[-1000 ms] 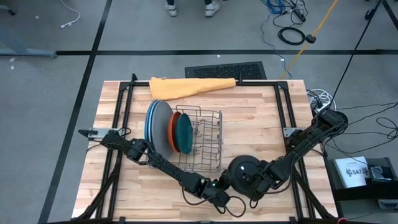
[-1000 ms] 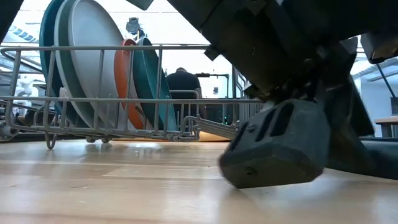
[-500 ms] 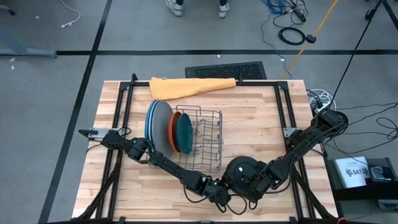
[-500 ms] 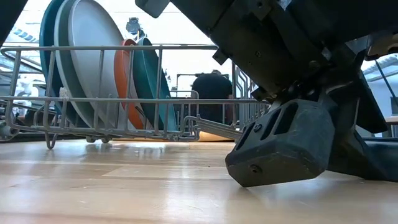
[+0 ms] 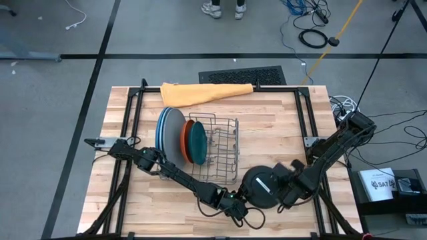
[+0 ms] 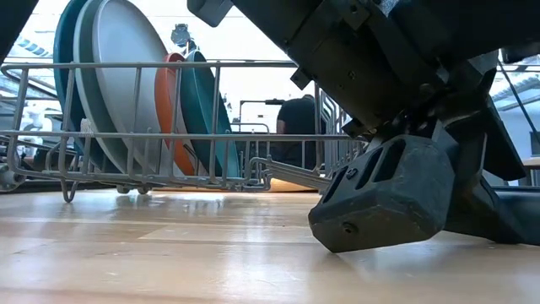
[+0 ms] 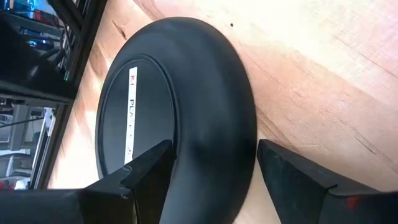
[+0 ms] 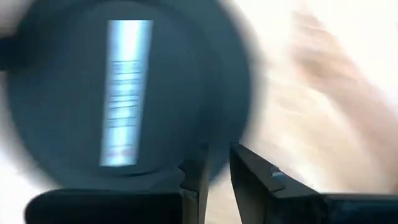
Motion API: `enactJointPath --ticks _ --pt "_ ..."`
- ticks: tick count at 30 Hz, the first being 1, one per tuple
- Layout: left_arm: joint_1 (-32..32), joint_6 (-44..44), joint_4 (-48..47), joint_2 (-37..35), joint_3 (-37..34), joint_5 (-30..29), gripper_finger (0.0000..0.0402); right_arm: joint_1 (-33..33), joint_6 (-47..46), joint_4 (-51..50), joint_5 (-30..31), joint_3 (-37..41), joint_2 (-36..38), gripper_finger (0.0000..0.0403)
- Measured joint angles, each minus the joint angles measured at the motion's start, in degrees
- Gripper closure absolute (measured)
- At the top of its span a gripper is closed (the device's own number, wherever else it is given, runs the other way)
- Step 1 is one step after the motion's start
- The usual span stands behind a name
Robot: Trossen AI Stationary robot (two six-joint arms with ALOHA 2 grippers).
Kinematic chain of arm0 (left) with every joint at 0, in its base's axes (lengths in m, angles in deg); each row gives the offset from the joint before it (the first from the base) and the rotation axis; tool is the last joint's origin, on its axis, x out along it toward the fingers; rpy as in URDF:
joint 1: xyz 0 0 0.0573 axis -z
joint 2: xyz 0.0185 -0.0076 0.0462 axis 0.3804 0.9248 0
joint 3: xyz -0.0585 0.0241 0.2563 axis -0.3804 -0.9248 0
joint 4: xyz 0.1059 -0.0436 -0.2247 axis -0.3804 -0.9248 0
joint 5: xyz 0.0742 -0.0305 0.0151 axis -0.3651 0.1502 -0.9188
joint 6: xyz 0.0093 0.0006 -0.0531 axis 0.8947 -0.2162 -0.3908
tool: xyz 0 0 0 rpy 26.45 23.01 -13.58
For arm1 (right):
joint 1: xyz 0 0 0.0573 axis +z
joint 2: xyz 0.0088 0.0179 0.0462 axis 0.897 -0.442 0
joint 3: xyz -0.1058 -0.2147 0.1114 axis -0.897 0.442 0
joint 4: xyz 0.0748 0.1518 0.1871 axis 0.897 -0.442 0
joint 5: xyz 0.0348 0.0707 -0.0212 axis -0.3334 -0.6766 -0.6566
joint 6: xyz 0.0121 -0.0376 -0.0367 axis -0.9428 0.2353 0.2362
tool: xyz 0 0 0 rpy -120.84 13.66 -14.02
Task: Sort dishes
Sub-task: Put the black plate in the dish rack
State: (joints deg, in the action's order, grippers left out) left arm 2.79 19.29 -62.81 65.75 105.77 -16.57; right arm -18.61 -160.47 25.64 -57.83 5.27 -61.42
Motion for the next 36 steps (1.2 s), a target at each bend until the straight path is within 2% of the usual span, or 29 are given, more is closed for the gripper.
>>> enactJointPath --ticks 4,9,15,19,24,36 --pt "0.0 0.0 0.1 0.0 0.0 0.0 0.016 0.3 -7.0 -7.9 -0.8 0.1 -0.6 0.0346" --pt "-0.2 0.1 1.4 0.0 -0.1 0.1 0.016 -1.4 -7.4 -2.1 -4.3 5.2 -1.7 0.0346" --pt "-0.2 0.0 1.7 0.0 -0.1 -0.9 0.016 -1.7 -12.5 3.7 -4.9 11.7 -1.8 0.0347" --pt "-0.5 -0.2 2.0 0.0 -0.1 -2.2 0.016 -2.3 -9.1 11.6 -5.5 14.9 -1.2 0.0362" --pt "-0.9 -0.2 2.1 0.0 -0.1 -2.4 0.016 -2.3 -7.3 12.1 -4.8 14.2 -1.3 0.0398" --pt "-0.8 2.2 6.7 0.0 -0.2 -6.7 0.016 -2.3 -4.0 11.8 -4.9 13.7 -1.4 0.0401"
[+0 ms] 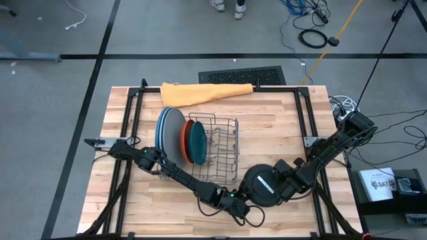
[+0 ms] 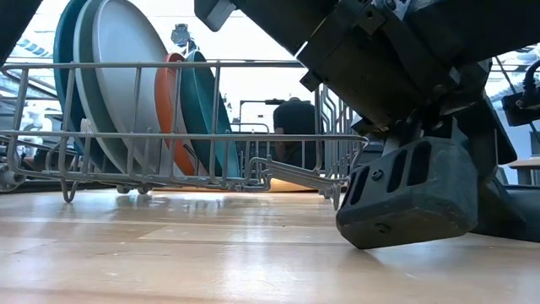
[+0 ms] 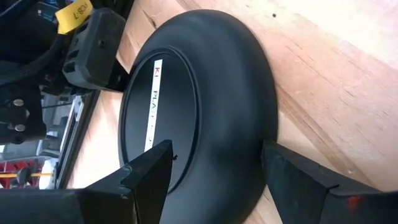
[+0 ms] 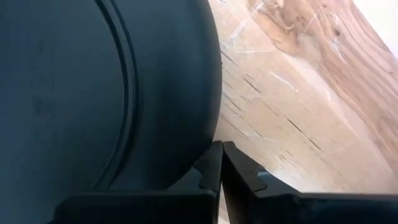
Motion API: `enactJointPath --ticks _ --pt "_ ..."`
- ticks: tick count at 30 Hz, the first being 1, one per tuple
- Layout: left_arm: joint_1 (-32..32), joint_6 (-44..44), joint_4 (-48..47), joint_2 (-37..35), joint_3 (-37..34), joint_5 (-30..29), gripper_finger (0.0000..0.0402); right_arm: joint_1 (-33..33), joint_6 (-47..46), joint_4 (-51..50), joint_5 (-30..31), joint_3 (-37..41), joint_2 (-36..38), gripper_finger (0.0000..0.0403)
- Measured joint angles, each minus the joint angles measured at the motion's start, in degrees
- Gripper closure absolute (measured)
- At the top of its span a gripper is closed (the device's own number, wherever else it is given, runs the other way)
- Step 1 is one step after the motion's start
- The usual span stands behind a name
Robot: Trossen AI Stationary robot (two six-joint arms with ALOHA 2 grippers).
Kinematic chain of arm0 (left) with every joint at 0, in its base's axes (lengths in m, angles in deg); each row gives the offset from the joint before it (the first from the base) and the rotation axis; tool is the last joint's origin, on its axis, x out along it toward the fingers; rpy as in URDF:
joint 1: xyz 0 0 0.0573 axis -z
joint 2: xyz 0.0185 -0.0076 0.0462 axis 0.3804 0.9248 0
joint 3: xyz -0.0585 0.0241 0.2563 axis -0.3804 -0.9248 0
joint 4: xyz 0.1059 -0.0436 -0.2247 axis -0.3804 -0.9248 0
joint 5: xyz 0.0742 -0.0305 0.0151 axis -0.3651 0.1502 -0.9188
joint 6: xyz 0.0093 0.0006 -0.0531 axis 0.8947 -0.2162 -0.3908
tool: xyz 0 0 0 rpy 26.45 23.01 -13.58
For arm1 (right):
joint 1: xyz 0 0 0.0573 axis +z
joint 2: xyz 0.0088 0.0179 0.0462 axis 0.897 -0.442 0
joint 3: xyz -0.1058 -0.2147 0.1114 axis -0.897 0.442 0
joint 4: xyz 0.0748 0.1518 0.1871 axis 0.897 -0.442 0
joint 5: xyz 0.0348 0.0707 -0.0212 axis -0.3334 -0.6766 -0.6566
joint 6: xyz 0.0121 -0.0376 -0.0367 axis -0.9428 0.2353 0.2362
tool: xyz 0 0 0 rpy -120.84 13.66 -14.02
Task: Sort dishes
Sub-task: Put the black plate in the dish rack
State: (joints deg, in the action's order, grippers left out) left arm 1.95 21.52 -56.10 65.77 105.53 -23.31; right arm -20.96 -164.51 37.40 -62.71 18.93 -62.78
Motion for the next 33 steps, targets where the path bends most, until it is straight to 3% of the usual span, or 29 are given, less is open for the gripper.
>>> enactJointPath --ticks 33 --pt "0.0 -0.6 0.6 0.0 0.1 0.0 0.016 0.4 5.0 -5.5 6.3 -2.1 11.2 0.0403"
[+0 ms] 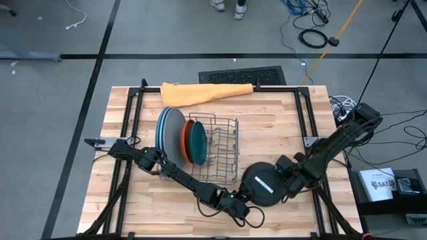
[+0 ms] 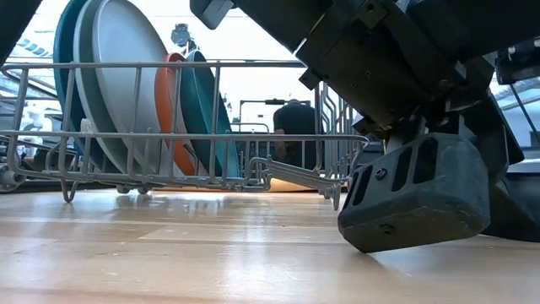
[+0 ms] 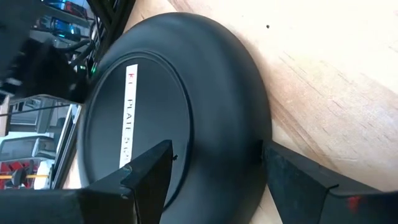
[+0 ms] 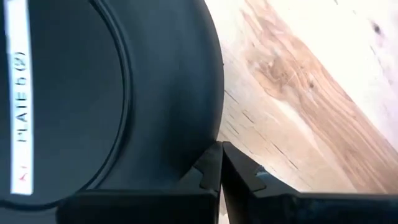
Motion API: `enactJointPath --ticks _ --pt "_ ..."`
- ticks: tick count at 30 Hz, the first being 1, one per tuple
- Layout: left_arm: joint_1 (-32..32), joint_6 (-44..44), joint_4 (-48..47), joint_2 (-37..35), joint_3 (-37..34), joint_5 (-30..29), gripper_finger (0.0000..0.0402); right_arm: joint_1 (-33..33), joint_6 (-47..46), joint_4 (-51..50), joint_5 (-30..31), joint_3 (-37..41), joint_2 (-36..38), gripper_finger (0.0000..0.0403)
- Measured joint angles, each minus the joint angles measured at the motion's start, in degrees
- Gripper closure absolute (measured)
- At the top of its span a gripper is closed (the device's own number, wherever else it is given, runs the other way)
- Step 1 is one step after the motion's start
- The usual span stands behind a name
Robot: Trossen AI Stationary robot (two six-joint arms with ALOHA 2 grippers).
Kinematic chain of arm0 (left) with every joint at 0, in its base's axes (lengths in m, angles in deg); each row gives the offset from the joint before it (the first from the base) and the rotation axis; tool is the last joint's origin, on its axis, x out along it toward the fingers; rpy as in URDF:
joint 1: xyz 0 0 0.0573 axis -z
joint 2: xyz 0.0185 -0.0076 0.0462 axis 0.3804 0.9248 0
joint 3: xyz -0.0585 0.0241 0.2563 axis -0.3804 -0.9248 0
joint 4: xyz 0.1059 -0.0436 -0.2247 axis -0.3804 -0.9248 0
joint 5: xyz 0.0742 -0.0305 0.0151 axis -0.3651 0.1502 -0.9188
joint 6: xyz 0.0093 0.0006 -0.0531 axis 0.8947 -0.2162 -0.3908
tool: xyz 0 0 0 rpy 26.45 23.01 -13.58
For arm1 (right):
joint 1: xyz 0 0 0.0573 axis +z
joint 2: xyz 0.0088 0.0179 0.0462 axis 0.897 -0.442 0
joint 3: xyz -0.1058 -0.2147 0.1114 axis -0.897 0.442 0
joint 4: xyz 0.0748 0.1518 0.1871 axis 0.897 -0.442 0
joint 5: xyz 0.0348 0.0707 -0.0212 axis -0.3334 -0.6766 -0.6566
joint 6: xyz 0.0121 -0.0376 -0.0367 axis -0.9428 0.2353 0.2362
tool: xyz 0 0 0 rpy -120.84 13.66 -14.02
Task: Sort dishes
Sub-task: Put the black plate in the dish rack
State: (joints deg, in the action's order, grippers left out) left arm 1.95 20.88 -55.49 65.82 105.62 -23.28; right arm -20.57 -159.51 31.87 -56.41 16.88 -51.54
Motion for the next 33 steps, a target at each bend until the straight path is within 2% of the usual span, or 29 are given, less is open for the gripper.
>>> enactJointPath --ticks 17,28,30,32,33 --pt "0.1 -1.1 0.3 0.0 0.0 1.9 0.016 0.0 9.2 -0.5 -1.0 -0.3 12.3 0.0403" --pt "0.1 -1.4 0.3 0.0 0.1 2.4 0.016 0.0 20.1 0.6 -5.4 -0.3 13.7 0.0382" --pt "0.1 -1.8 0.2 0.0 0.1 2.6 0.016 0.1 21.4 5.5 -5.4 -0.4 13.7 0.0376" --pt "-0.4 -2.4 1.1 0.1 0.2 0.8 0.016 0.0 22.4 20.3 -5.3 -1.3 13.3 0.0369" --pt "-0.8 -2.4 1.2 0.1 0.2 0.3 0.0161 0.0 23.3 20.8 -4.9 -1.3 13.8 0.0364"
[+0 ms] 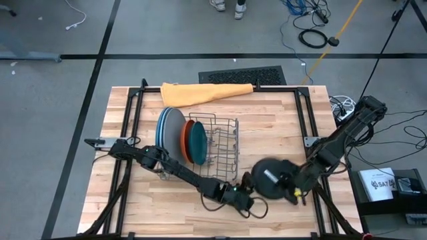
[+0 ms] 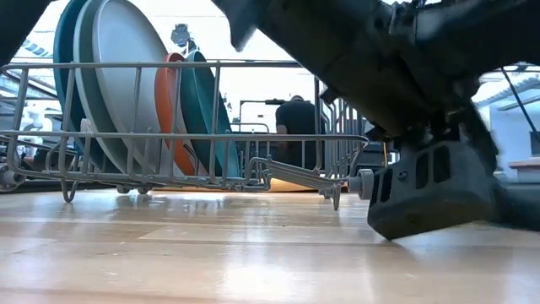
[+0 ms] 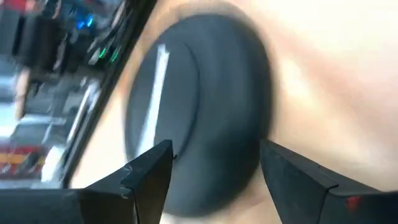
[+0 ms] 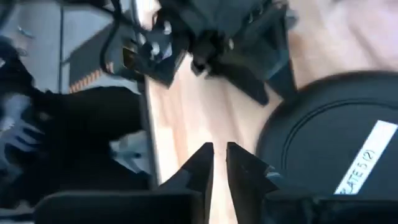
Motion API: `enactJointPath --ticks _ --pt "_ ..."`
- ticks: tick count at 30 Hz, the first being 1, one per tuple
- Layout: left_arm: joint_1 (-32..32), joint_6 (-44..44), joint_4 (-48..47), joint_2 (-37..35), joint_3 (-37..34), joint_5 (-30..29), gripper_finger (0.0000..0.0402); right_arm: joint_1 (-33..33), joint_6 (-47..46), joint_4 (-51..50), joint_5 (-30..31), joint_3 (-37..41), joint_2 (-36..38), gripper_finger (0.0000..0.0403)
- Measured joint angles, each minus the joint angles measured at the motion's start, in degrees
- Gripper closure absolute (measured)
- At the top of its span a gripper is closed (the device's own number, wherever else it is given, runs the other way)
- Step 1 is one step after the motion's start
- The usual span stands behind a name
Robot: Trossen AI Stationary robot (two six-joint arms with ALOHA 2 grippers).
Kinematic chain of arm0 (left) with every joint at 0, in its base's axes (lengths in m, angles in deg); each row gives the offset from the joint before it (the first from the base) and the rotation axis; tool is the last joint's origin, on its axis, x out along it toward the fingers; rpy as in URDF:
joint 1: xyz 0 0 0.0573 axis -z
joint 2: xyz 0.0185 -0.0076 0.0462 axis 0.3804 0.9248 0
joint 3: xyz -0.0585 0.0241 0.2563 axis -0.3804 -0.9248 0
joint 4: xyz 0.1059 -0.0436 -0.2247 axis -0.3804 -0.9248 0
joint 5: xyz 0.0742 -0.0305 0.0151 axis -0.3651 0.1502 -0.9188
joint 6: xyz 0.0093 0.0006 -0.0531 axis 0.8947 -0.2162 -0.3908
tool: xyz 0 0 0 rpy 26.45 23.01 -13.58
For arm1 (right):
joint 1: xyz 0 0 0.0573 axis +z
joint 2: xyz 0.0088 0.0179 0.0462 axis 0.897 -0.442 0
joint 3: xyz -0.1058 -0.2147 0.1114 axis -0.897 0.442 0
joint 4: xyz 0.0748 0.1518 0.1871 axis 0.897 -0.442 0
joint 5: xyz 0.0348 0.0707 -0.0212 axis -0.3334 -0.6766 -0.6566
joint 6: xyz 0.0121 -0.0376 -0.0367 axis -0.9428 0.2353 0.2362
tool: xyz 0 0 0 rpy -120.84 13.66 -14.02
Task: Sort dishes
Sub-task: Put the black plate in the dish rack
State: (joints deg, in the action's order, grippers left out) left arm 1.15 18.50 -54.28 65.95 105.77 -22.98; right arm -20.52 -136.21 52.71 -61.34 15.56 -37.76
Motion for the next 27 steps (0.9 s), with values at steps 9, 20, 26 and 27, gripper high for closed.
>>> enactJointPath --ticks 9,20,26,27 --pt "-0.4 0.1 -0.4 0.0 0.0 -1.0 0.0161 -1.0 -1.6 -2.2 1.3 0.9 -1.2 0.0278" --pt "-0.9 1.1 2.6 0.1 -0.2 -3.0 0.016 -1.0 -6.4 -10.3 4.0 1.0 -6.1 0.0172" --pt "-2.9 1.8 4.7 0.2 -0.2 -2.9 0.016 -1.0 -24.8 -30.3 10.6 1.1 -8.0 0.0187" --pt "-3.3 2.2 5.1 0.3 -0.2 -2.8 0.016 -0.8 -27.1 -31.9 10.8 1.1 -8.0 0.0193"
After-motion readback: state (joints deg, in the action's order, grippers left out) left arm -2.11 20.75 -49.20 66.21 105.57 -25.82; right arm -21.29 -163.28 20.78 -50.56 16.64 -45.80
